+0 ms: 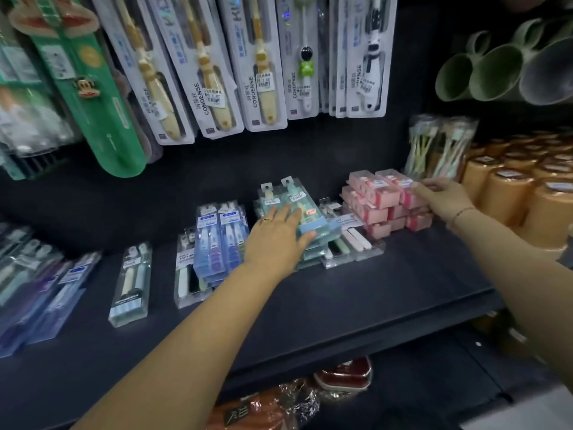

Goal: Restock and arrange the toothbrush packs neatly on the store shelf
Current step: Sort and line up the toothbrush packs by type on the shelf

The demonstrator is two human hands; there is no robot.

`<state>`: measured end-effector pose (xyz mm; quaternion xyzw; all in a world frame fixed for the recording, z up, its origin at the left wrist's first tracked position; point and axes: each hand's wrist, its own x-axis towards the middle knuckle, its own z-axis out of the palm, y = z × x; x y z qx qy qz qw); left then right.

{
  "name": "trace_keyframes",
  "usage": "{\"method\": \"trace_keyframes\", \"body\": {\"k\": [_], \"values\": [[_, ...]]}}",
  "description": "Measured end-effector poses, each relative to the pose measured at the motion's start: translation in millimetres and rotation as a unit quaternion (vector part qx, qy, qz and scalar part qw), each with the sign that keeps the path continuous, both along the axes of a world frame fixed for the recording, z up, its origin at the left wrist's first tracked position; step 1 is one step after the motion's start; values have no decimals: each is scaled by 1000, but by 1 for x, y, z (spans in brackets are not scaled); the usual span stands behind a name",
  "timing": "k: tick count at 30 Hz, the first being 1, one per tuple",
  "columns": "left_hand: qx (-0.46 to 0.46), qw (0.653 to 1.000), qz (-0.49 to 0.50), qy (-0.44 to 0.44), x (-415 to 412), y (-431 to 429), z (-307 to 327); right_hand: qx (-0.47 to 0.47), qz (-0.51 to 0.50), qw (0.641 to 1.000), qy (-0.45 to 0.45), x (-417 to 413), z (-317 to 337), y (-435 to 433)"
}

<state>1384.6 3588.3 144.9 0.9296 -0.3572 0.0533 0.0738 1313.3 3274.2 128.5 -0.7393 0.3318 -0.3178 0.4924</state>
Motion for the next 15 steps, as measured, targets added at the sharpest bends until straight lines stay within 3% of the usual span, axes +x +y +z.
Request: {"method": "trace_keyframes", "body": {"k": [7,10,11,13,15], "values": [[3,1000,7,10,-1,-8,2,-29,-13,999,22,3,-2,1],[0,1000,11,5,-4,-6,5,-153,-106,982,34,3,3,24],[-6,1000,14,0,-5,-4,6,-187,-94,978,8,3,6,42],[-17,999,29,-11,-5,5,8,-205,29,978,-31,4,14,89],[-12,998,57,-17,-4,16,9,-166,184,969,-1,7,17,132]]}}
